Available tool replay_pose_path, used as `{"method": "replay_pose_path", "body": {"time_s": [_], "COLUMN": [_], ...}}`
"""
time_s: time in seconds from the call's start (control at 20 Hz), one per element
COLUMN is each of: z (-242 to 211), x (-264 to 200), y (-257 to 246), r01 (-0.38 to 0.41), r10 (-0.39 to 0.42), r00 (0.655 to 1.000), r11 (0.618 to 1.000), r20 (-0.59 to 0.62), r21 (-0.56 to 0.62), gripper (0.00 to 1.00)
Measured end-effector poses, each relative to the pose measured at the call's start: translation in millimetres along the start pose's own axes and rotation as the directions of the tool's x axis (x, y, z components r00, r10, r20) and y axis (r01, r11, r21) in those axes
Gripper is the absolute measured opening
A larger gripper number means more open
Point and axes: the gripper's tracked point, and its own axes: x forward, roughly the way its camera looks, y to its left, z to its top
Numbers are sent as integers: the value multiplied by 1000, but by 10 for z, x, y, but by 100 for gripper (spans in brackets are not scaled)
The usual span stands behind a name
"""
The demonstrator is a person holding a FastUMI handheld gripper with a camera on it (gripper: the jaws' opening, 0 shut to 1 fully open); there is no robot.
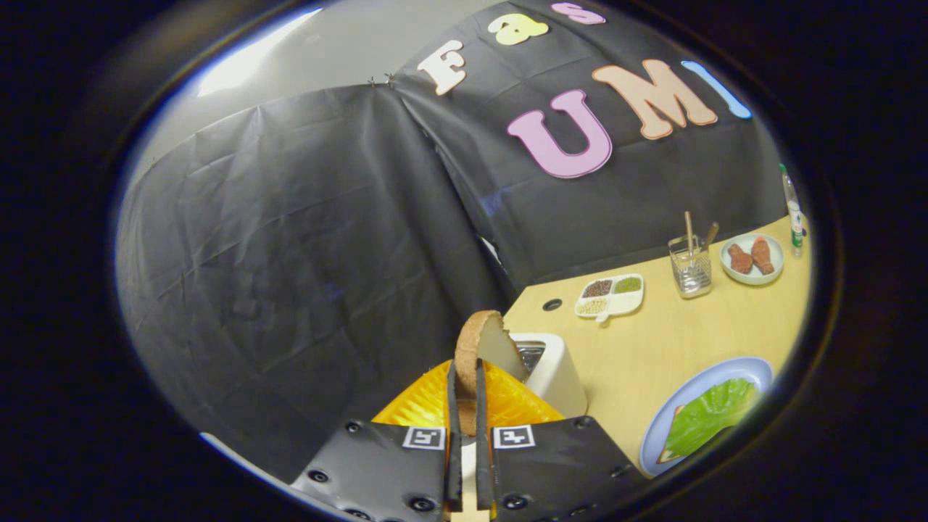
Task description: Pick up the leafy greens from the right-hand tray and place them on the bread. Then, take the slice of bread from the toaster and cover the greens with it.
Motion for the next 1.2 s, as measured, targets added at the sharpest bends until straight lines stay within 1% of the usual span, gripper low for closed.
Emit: {"method": "replay_pose_path", "body": {"time_s": [0.35,0.65,0.8,0.95,1.1,1.2], "z": [333,486,509,565,596,566], "x": [-252,-585,-814,-1063,-1283,-1389], "y": [-35,-151,-271,-512,-829,-1015], "r01": [-27,-35,-32,3,68,89], "r10": [23,34,31,-4,-64,-89], "r00": [997,994,992,988,980,975], "r11": [998,999,999,1000,998,996], "r20": [70,104,119,153,190,203], "r21": [52,6,6,2,-13,11], "gripper": [10,10,10,10,10,10]}}
